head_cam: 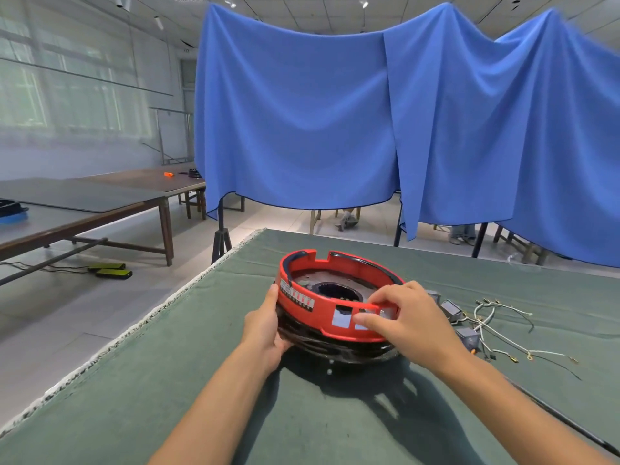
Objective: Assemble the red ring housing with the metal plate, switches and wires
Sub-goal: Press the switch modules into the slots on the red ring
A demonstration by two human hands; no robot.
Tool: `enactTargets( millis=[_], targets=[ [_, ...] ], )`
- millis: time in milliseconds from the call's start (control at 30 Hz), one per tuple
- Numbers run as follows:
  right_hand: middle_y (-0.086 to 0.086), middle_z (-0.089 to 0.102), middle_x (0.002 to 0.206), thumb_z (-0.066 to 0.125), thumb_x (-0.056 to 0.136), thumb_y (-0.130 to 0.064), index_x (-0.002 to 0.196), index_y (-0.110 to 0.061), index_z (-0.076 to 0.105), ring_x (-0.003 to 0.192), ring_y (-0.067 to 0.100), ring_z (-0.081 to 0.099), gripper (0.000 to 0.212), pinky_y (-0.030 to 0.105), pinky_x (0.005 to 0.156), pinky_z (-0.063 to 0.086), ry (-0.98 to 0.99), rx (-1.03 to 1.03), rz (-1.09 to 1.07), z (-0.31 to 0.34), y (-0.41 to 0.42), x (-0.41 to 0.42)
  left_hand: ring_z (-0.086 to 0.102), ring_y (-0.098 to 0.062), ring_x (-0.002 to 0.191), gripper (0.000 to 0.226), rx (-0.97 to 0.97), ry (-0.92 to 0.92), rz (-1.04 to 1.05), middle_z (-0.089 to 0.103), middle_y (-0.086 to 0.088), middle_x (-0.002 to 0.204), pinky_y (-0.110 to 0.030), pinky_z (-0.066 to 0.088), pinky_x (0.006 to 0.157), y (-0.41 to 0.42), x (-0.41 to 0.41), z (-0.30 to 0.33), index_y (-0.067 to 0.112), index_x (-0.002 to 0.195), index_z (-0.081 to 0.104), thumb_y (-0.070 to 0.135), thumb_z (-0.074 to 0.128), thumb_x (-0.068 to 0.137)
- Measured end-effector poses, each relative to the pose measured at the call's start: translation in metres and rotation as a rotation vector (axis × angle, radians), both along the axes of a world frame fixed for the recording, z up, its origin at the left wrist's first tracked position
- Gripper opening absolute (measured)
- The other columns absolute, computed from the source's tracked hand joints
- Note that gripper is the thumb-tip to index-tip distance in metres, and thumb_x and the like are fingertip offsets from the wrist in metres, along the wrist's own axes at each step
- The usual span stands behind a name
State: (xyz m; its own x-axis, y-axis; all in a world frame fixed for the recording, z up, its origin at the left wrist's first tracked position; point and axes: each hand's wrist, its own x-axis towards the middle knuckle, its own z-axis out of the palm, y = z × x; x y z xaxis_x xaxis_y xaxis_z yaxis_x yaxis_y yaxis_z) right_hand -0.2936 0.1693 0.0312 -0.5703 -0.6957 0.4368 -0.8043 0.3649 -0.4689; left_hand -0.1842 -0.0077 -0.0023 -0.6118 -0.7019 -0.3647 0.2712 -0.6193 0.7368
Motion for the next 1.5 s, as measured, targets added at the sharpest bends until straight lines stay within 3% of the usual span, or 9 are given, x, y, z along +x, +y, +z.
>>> enactTargets(
  millis=[67, 167, 233, 400, 533, 667, 800, 1067, 1500],
  targets=[
    [-0.020, 0.062, 0.082, 0.072, 0.070, -0.056, 0.079, -0.034, 0.064, 0.088, -0.003, 0.042, 0.025, 0.018, 0.066, 0.035, 0.013, 0.007, -0.024, -0.005, 0.000, 0.005, 0.065, -0.027, 0.082, 0.027, -0.191, -0.179, 0.100, 0.066, -0.017, 0.105, -0.040, 0.059, 0.063, -0.001, -0.004, -0.004, 0.005, 0.110, 0.057, 0.024, 0.060, 0.090],
    [-0.020, 0.062, 0.083, 0.071, 0.070, -0.058, 0.078, -0.035, 0.063, 0.088, -0.002, 0.041, 0.025, 0.013, 0.063, 0.033, 0.034, -0.009, -0.055, -0.013, -0.002, 0.009, 0.053, -0.031, 0.112, 0.044, -0.580, -0.523, 0.220, 0.053, -0.015, 0.127, -0.042, 0.044, 0.097, 0.003, -0.005, -0.008, 0.012, 0.129, 0.043, 0.020, 0.055, 0.087],
    [-0.018, 0.061, 0.084, 0.071, 0.071, -0.056, 0.082, -0.033, 0.065, 0.089, 0.000, 0.041, 0.026, 0.012, 0.064, 0.032, 0.051, -0.004, -0.047, -0.018, -0.004, 0.010, 0.042, -0.028, 0.122, 0.042, -0.838, -0.614, 0.284, 0.047, -0.011, 0.131, -0.039, 0.034, 0.102, 0.013, -0.003, -0.010, 0.015, 0.129, 0.044, 0.014, 0.050, 0.087],
    [-0.020, 0.061, 0.086, 0.072, 0.074, -0.049, 0.088, -0.033, 0.067, 0.089, -0.001, 0.041, 0.022, 0.019, 0.068, 0.036, 0.066, -0.042, -0.023, -0.025, -0.004, 0.009, 0.044, -0.022, 0.112, 0.037, -1.453, -0.439, 0.381, 0.055, -0.005, 0.114, -0.032, 0.040, 0.094, 0.042, -0.001, -0.008, 0.011, 0.103, 0.063, -0.006, 0.049, 0.072],
    [-0.023, 0.062, 0.087, 0.071, 0.080, -0.036, 0.088, -0.033, 0.067, 0.090, -0.002, 0.051, 0.009, 0.022, 0.074, 0.044, 0.034, -0.191, 0.003, -0.026, 0.007, 0.004, 0.052, -0.017, 0.103, 0.017, -1.794, -0.285, 0.270, 0.060, -0.005, 0.106, -0.027, 0.044, 0.085, 0.060, -0.004, -0.008, 0.010, 0.081, 0.066, 0.010, 0.051, 0.073],
    [-0.021, 0.060, 0.079, 0.066, 0.081, -0.020, 0.078, -0.031, 0.067, 0.087, 0.010, 0.057, 0.012, 0.029, 0.068, 0.042, 0.010, -0.430, -0.294, -0.030, 0.022, -0.012, 0.058, -0.019, 0.087, 0.019, -2.056, -0.323, 0.176, 0.063, 0.004, 0.093, -0.034, 0.044, 0.075, 0.066, -0.015, -0.013, 0.017, 0.087, 0.065, 0.031, 0.052, 0.084],
    [-0.015, 0.053, 0.078, 0.061, 0.083, -0.019, 0.080, -0.031, 0.064, 0.097, 0.019, 0.055, 0.012, 0.029, 0.065, 0.034, -0.031, -0.330, -0.489, -0.038, 0.038, -0.044, 0.060, -0.019, 0.076, 0.013, -2.099, -0.356, 0.218, 0.067, 0.006, 0.084, -0.031, 0.040, 0.069, 0.067, -0.023, -0.017, 0.017, 0.087, 0.070, 0.028, 0.063, 0.084],
    [0.002, 0.064, 0.121, 0.051, 0.088, -0.018, 0.120, -0.023, 0.060, 0.110, 0.028, 0.056, 0.034, 0.035, 0.084, 0.042, -0.089, -0.001, -0.507, -0.046, 0.034, -0.080, 0.061, -0.021, 0.065, 0.009, -2.043, -0.360, 0.292, 0.067, 0.004, 0.074, -0.035, 0.037, 0.066, 0.074, -0.037, -0.020, 0.014, 0.084, 0.072, 0.021, 0.068, 0.080],
    [0.009, 0.071, 0.104, 0.067, 0.086, -0.027, 0.104, -0.018, 0.070, 0.101, 0.031, 0.061, 0.020, 0.033, 0.076, 0.044, -0.268, -0.114, -0.538, -0.047, 0.030, -0.105, 0.061, -0.010, 0.080, 0.014, -1.855, -0.302, 0.287, 0.073, 0.003, 0.086, -0.027, 0.034, 0.075, 0.086, -0.035, -0.017, 0.011, 0.086, 0.076, 0.012, 0.063, 0.082]
  ],
)
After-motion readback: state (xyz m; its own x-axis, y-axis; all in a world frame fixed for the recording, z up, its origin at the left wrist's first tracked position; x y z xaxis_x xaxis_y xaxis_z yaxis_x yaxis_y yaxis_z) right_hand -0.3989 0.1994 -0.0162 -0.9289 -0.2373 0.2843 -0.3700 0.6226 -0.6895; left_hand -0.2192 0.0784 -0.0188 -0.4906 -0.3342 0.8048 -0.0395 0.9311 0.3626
